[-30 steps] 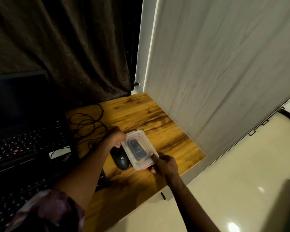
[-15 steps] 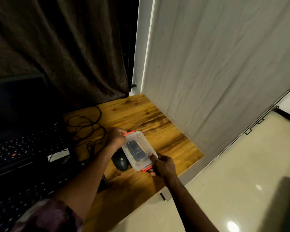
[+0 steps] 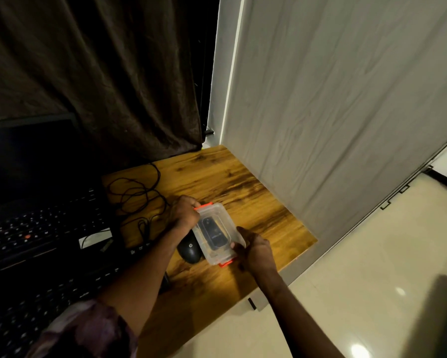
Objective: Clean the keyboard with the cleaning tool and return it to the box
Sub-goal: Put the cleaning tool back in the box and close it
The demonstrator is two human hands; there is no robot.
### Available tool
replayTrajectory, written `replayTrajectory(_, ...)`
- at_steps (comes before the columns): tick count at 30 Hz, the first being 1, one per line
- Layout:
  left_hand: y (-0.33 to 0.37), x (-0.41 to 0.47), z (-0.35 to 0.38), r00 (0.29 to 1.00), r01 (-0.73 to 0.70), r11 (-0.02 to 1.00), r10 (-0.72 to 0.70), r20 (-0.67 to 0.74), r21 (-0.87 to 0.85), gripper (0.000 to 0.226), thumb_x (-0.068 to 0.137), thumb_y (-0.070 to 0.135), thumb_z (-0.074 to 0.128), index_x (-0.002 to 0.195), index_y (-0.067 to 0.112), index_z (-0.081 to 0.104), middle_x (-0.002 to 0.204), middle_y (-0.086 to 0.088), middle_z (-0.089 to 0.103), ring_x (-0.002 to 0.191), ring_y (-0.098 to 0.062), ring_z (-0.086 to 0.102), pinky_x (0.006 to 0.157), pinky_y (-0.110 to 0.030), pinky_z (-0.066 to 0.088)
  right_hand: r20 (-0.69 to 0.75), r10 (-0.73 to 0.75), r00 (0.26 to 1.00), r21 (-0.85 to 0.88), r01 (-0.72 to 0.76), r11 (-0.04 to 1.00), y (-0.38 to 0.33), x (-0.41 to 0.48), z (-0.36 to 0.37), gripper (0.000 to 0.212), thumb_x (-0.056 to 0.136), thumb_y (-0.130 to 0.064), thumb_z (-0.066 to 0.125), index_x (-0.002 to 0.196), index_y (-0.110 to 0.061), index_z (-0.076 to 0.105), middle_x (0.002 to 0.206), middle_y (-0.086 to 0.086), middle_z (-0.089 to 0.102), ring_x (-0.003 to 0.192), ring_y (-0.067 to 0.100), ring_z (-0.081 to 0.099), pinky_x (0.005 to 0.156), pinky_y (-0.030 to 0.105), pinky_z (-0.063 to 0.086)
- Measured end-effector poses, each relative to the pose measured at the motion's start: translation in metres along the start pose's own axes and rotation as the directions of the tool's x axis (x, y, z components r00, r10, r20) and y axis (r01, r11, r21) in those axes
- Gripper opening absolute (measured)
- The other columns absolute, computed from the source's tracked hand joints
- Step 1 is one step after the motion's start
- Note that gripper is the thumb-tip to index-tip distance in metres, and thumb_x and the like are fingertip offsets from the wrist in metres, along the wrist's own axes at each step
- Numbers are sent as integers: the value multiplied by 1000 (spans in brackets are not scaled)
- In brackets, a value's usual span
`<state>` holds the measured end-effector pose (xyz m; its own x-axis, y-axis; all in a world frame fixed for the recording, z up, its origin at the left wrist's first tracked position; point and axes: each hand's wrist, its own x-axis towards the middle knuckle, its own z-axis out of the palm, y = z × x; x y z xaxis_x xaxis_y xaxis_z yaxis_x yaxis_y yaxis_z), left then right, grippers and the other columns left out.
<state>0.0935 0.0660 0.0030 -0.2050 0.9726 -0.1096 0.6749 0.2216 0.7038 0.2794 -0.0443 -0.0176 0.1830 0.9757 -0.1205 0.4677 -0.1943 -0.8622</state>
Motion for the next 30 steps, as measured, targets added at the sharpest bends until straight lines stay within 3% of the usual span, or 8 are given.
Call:
replayTrajectory(3,4,0,-1,1000,14,1000,-14,19,-1,26,82,1,66,94,21,77,105,-5,74,94,-21,69,72,-26,53,-16,55,998,14,-55,998,3,-2,4,34,85,-33,73,116,-45,63,114,-5,67,83,25,67,72,47,59)
replayTrajectory(6,6,-5,1,1000,-11,1000,10,28,14,25,81,1,65,89,22,75,103,-6,74,93,-23,68,69,-26,50,2,68,998,-21,-68,997,6,-2,6,43,77,-54,69,118,-58,57,116,-5,65,91,28,68,74,52,59)
replayTrajectory(10,4,-18,-6,989,-133,988,128,69,80,18,81,23,75,99,23,75,100,-1,73,96,-22,68,67,-24,42,18,98,995,1,-98,995,14,6,3,48,80,-46,74,125,-43,60,118,0,60,79,30,69,53,38,58)
replayTrajectory(13,2,-19,-16,958,-192,974,158,240,124,56,63,44,91,111,23,73,106,2,70,95,-16,64,67,-23,43,-11,80,997,-16,-80,997,22,10,6,54,76,-54,73,127,-46,56,122,2,57,80,31,67,51,36,58)
replayTrajectory(17,5,-23,-5,950,-212,926,120,289,312,84,60,47,91,132,19,56,132,-5,55,120,-24,53,87,-31,45,-33,99,995,23,-98,995,20,7,6,48,85,-39,73,130,-36,59,112,9,63,60,24,64,44,30,52)
replayTrajectory(20,11,-26,4,962,-177,916,85,258,360,79,67,39,89,133,17,53,139,-7,49,129,-28,47,100,-38,45,-55,101,993,4,-101,995,25,14,9,44,79,-51,72,121,-49,58,112,10,61,77,37,67,51,36,57)
replayTrajectory(23,14,-28,7,974,-146,900,57,221,411,77,68,36,89,133,18,52,140,-6,47,132,-28,44,103,-40,44,-62,92,994,6,-92,996,23,13,14,33,84,-44,71,112,-54,58,110,10,64,78,37,67,55,40,59)
replayTrajectory(30,17,-26,8,978,-70,939,-2,208,338,93,63,31,93,141,18,44,142,-5,50,133,-28,47,102,-40,46,21,-103,994,-50,104,993,17,-4,-3,42,92,-24,68,131,-34,54,97,1,69,59,2,61,65,25,56)
